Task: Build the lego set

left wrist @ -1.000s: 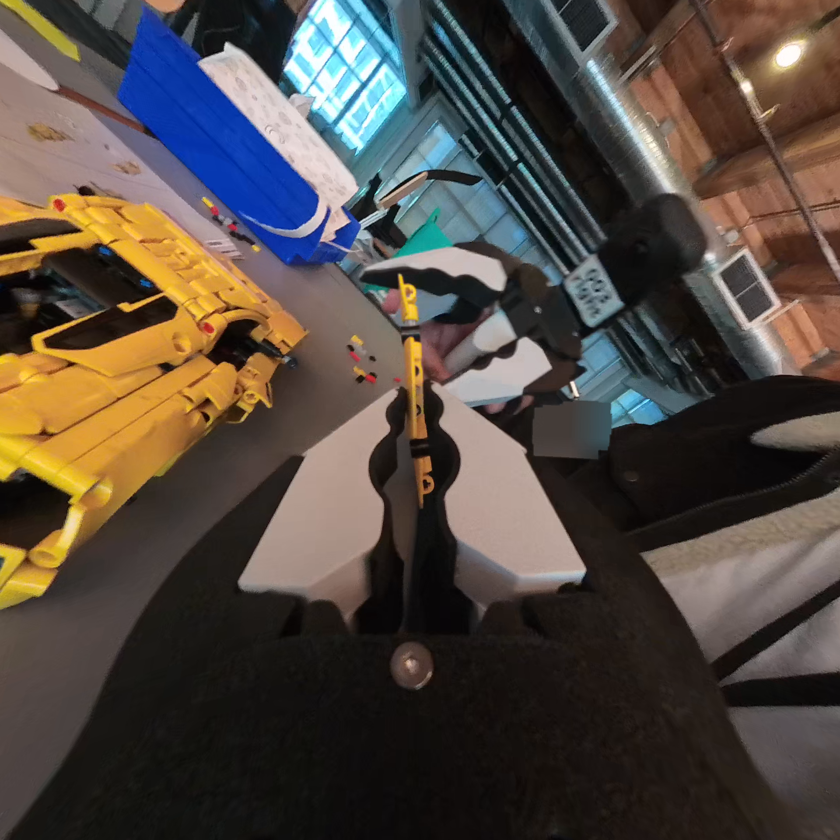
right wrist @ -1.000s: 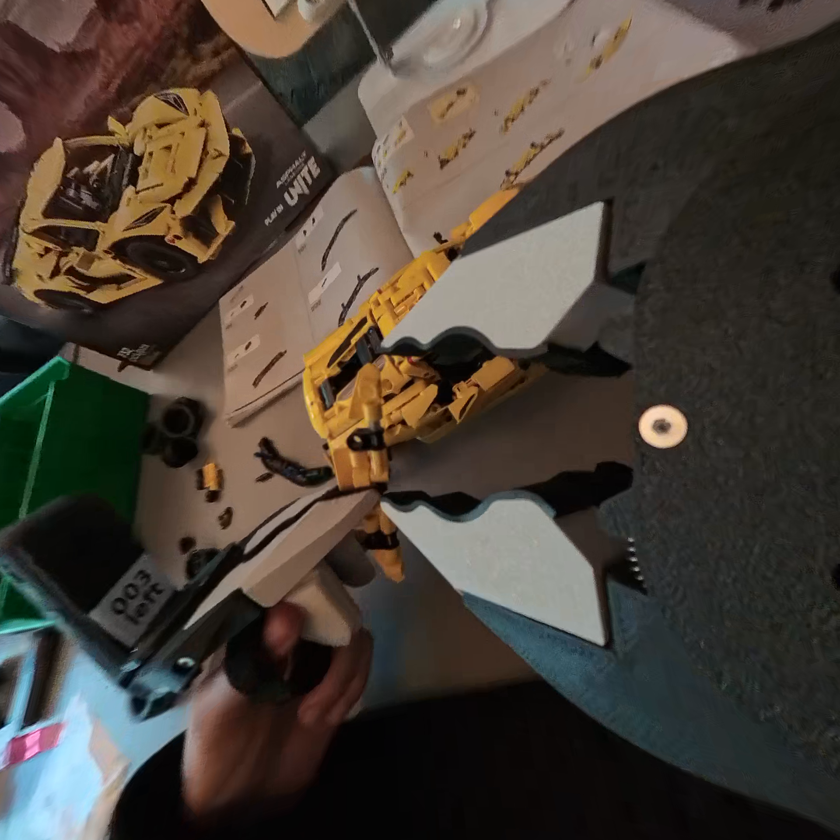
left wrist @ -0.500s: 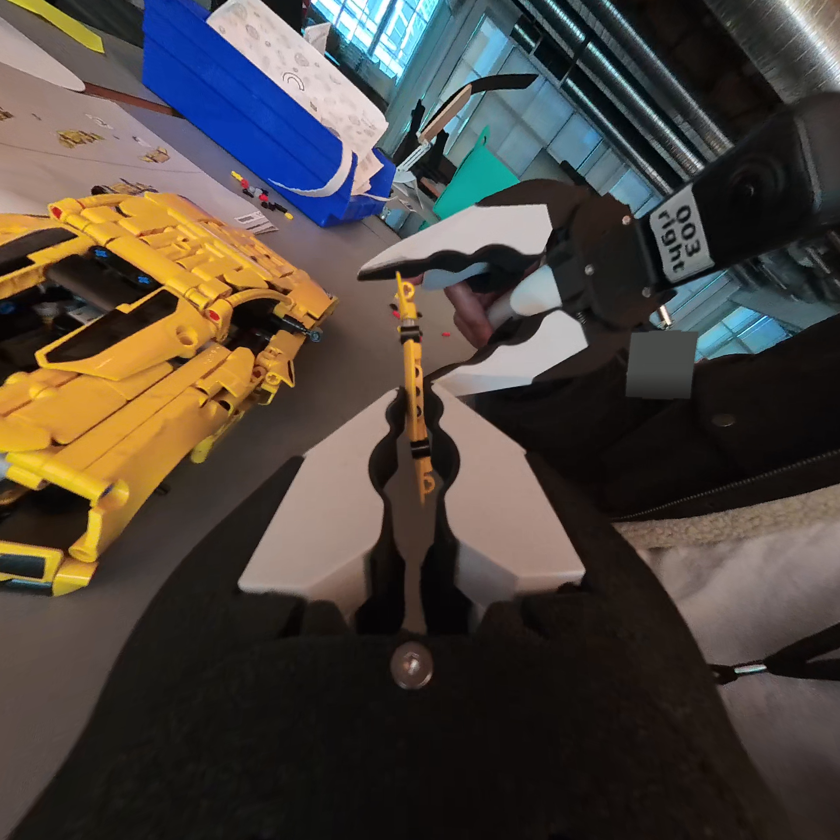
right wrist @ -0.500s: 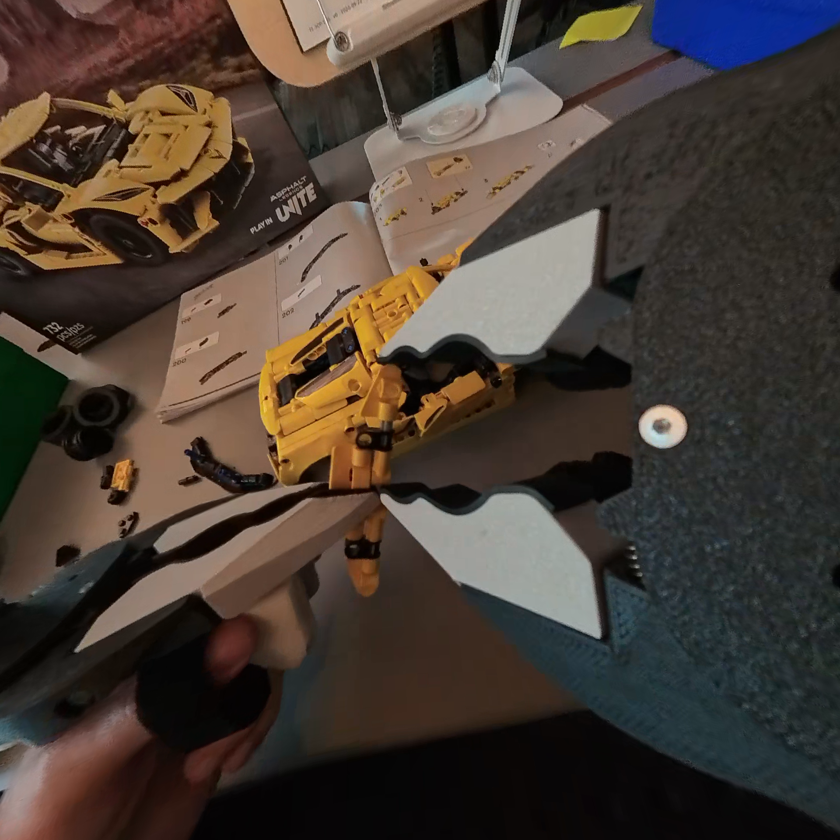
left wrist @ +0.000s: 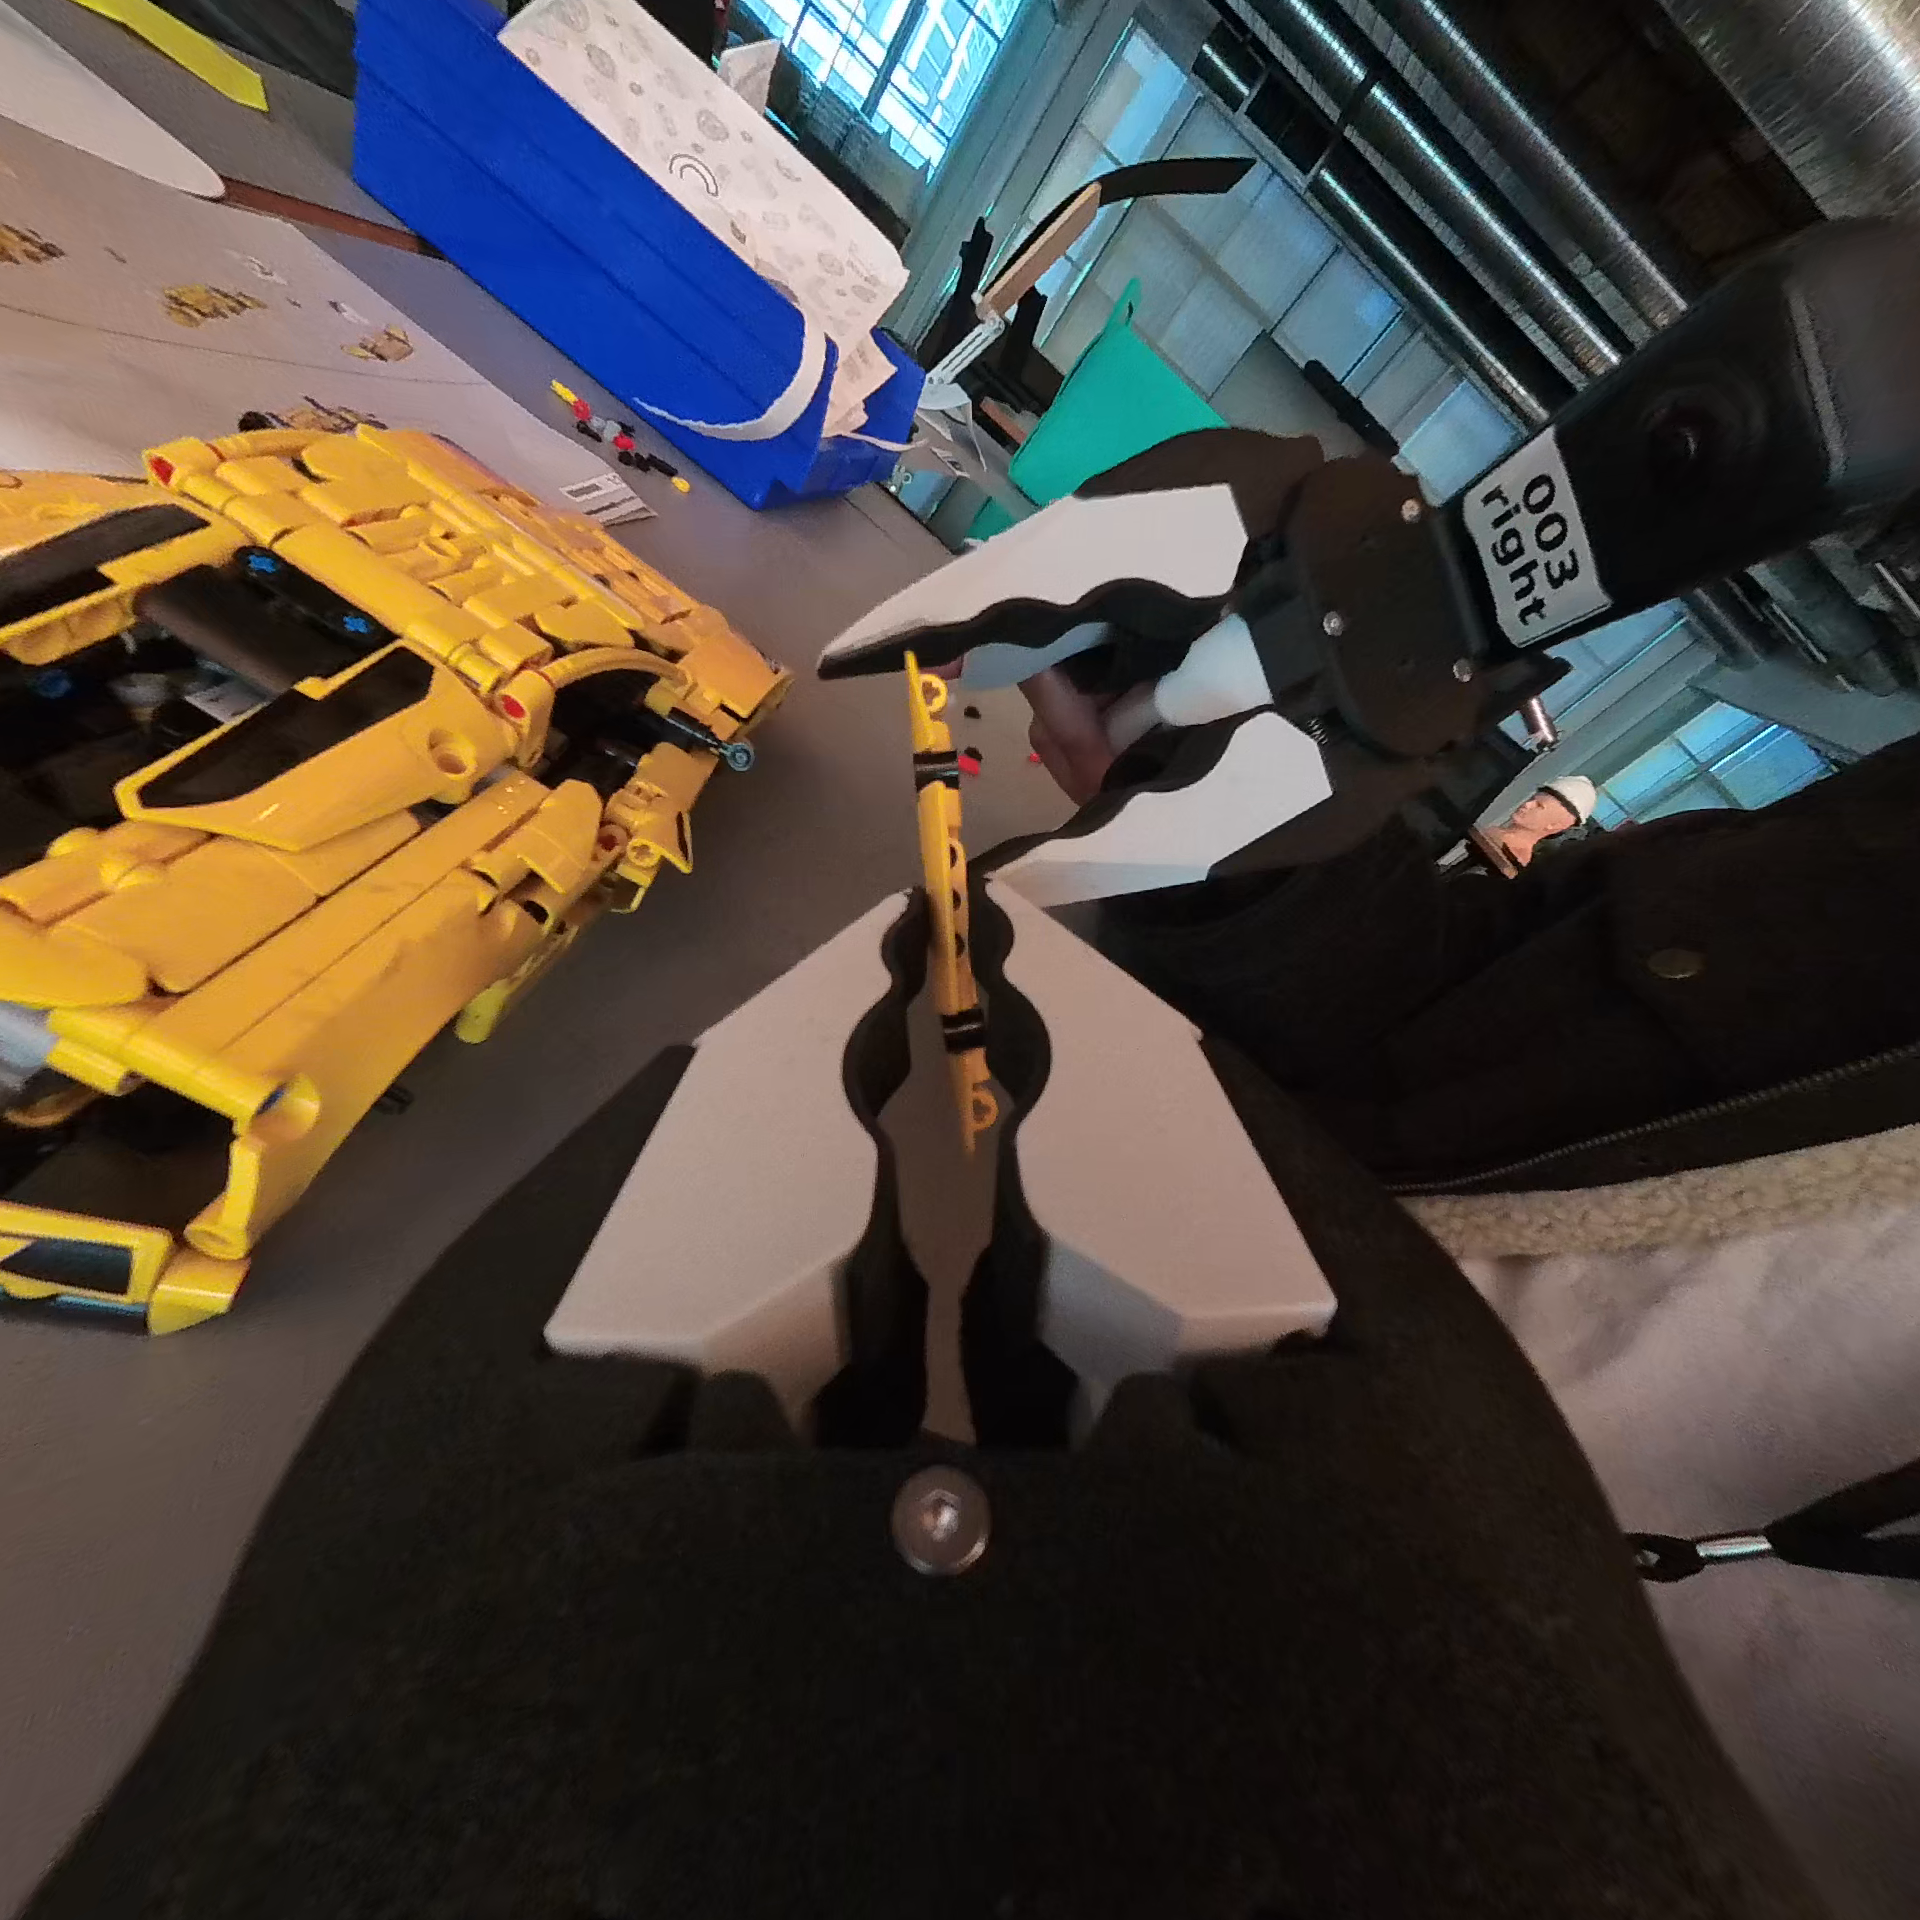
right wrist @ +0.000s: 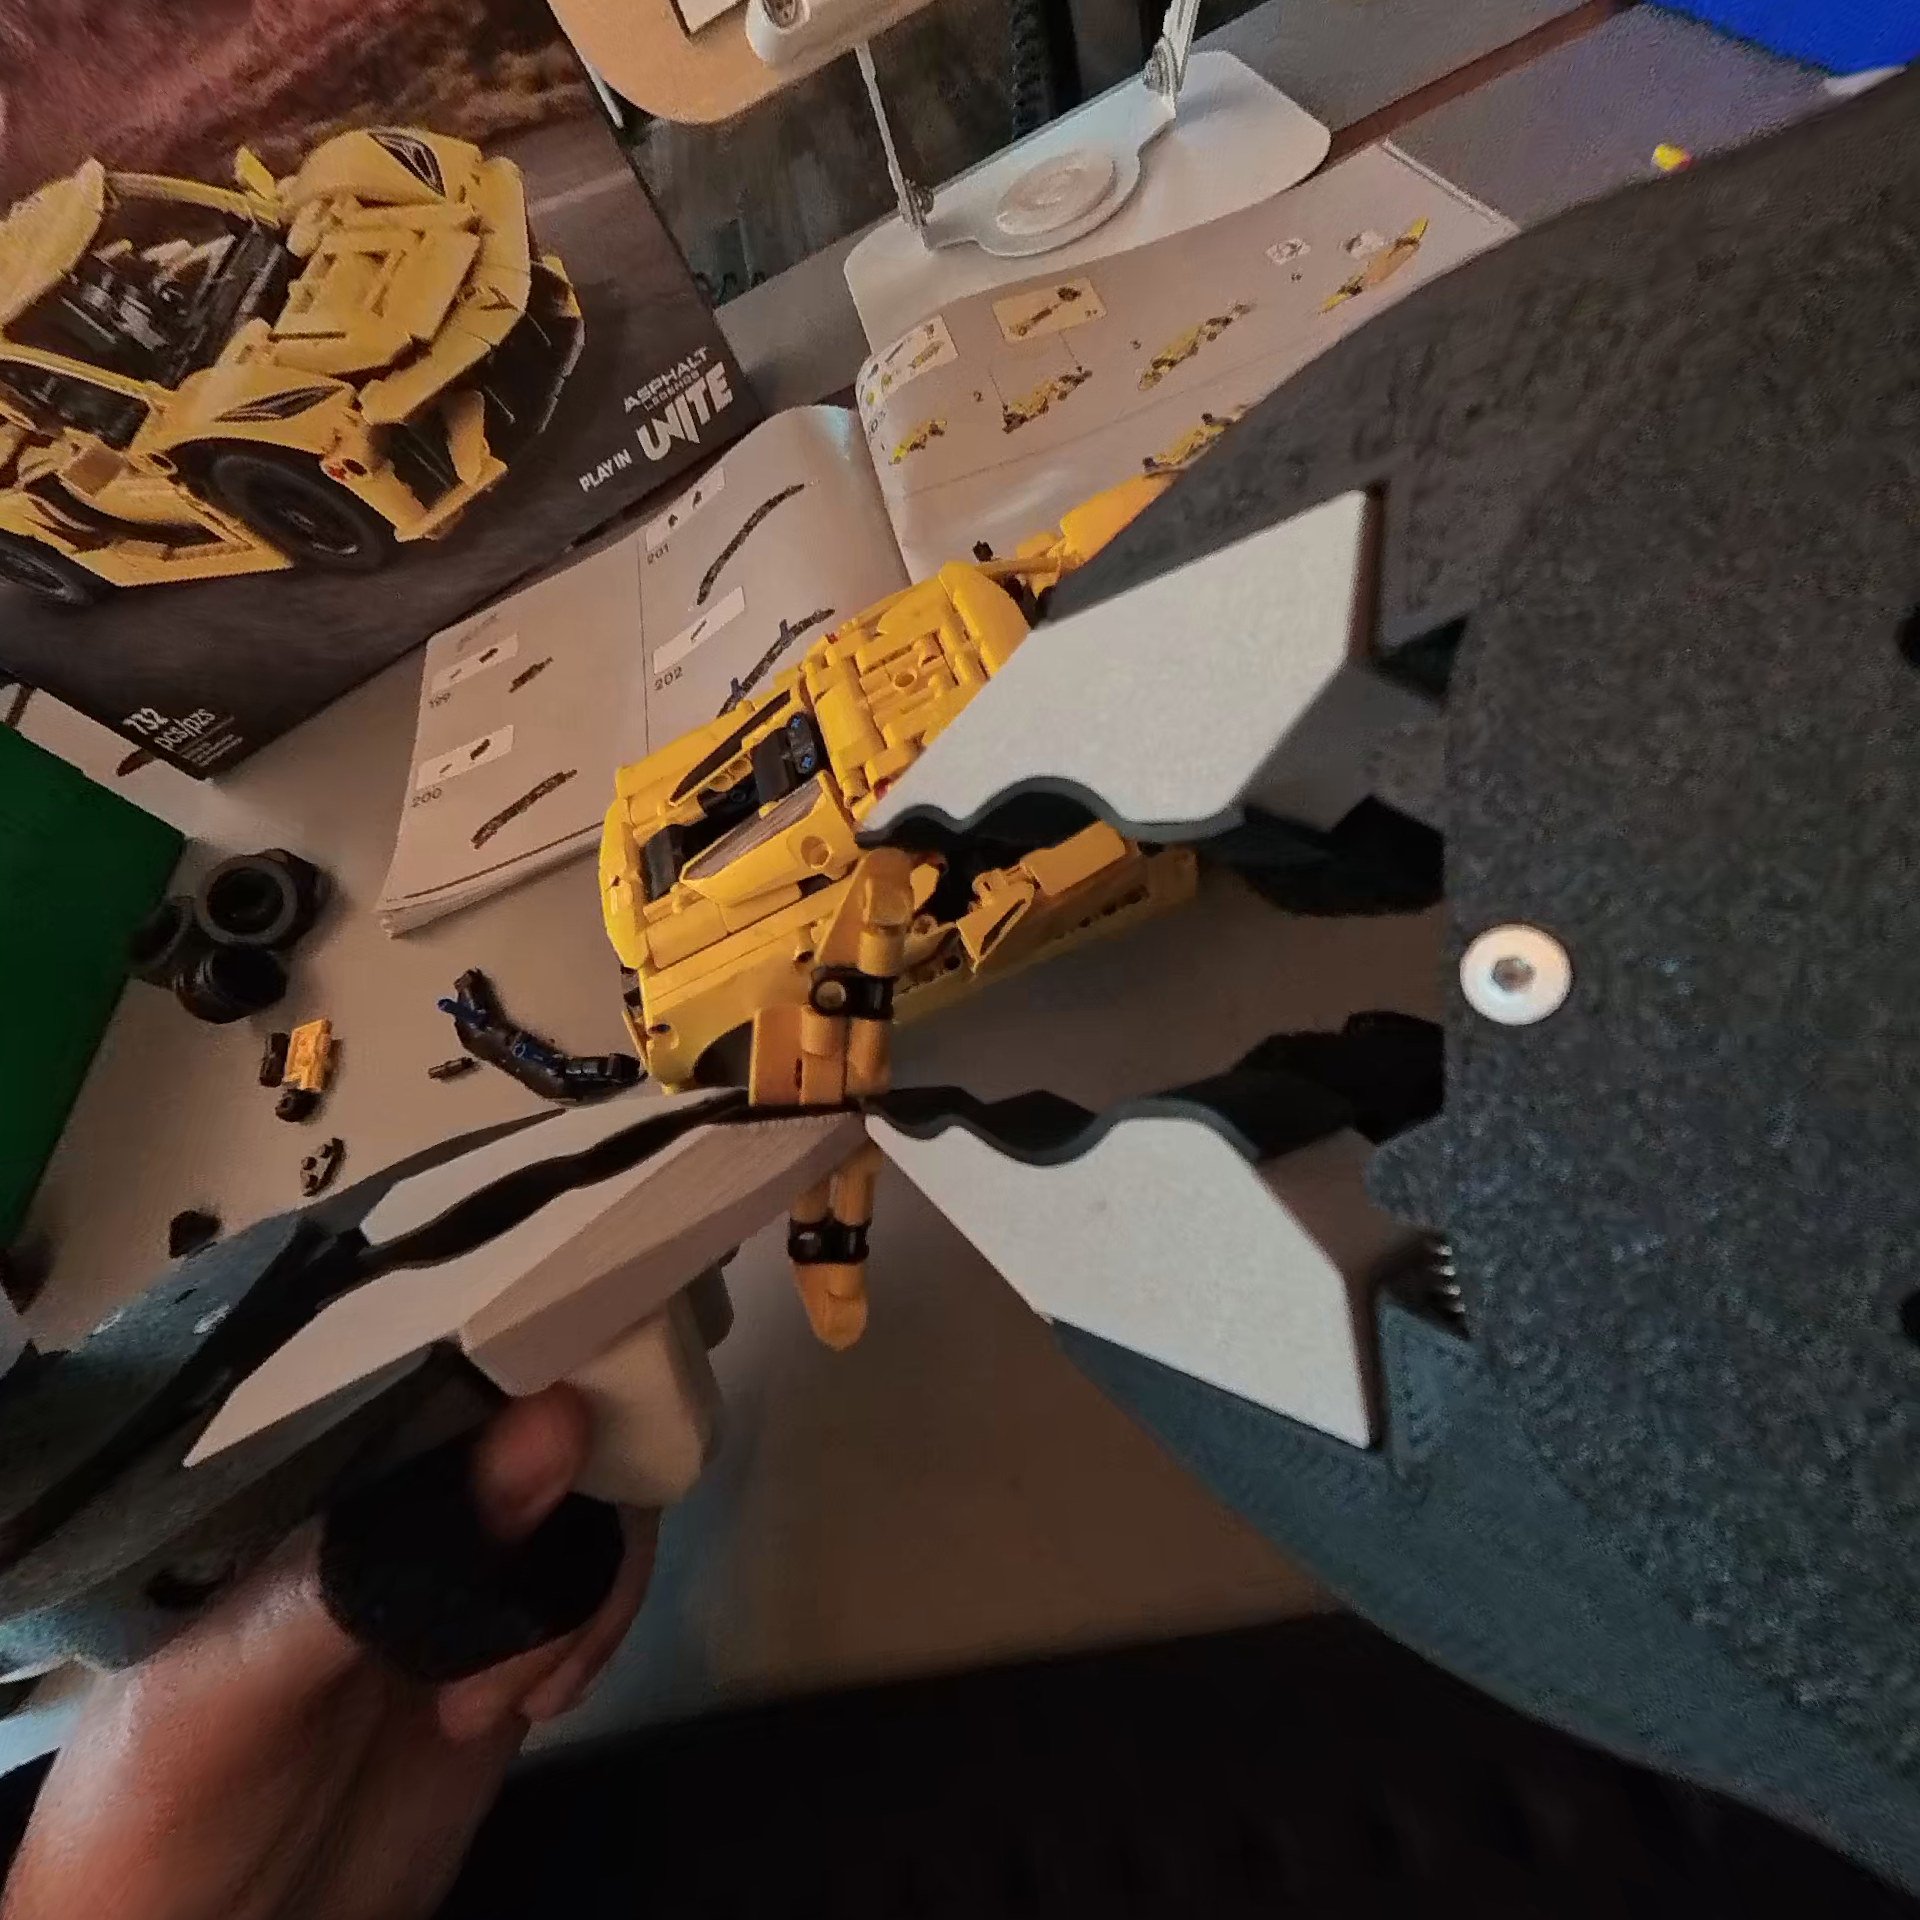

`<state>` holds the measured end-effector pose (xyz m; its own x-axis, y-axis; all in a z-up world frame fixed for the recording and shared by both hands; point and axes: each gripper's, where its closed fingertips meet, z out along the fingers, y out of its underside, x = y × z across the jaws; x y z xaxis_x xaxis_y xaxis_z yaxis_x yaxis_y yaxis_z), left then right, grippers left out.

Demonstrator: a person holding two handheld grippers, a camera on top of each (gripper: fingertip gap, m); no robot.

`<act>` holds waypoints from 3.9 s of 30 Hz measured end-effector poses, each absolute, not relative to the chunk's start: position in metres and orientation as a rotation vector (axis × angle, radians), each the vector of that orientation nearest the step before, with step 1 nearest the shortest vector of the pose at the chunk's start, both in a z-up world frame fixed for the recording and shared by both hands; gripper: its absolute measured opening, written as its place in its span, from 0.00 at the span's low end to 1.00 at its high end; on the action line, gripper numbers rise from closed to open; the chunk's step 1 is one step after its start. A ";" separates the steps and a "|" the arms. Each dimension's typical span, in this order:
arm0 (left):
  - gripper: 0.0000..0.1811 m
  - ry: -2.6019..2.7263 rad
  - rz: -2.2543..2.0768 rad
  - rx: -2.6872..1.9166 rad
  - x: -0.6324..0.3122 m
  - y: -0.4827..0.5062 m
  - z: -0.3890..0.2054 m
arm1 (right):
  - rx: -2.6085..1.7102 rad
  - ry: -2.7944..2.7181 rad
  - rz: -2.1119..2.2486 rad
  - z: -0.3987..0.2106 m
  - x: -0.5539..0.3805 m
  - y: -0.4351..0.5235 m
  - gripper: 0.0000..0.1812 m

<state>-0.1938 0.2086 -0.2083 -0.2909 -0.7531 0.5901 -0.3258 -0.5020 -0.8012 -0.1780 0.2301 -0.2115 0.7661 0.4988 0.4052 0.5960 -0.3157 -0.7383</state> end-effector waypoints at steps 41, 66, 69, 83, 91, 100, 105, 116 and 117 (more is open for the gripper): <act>0.14 1.638 -1.693 -1.392 -0.200 0.173 -0.216 | -1.599 -1.206 0.281 -0.242 -0.203 0.123 0.05; 0.10 1.966 -1.419 -1.398 -0.204 0.150 -0.260 | -1.852 -1.331 -0.328 -0.278 -0.162 0.150 0.01; 0.10 1.853 -1.430 -1.470 -0.198 0.168 -0.254 | -1.647 -1.473 -0.613 -0.279 -0.155 0.160 0.01; 0.09 1.959 -1.167 -1.471 -0.194 0.171 -0.281 | -1.973 -1.065 0.087 -0.272 -0.182 0.150 0.11; 0.07 2.053 -1.092 -1.496 -0.196 0.165 -0.295 | -1.997 -1.124 -0.065 -0.293 -0.180 0.160 0.01; 0.06 2.069 -1.076 -1.499 -0.196 0.165 -0.298 | -2.071 -1.176 -0.040 -0.295 -0.181 0.161 0.00; 0.06 2.069 -1.074 -1.498 -0.197 0.164 -0.298 | -1.991 -0.864 0.116 -0.250 -0.157 0.175 0.00; 0.09 1.984 -1.157 -1.547 -0.198 0.168 -0.289 | -1.744 -0.012 0.366 -0.146 -0.051 0.236 0.18; 0.11 1.934 -1.196 -1.543 -0.197 0.172 -0.282 | -1.737 0.045 0.331 -0.145 -0.035 0.243 0.19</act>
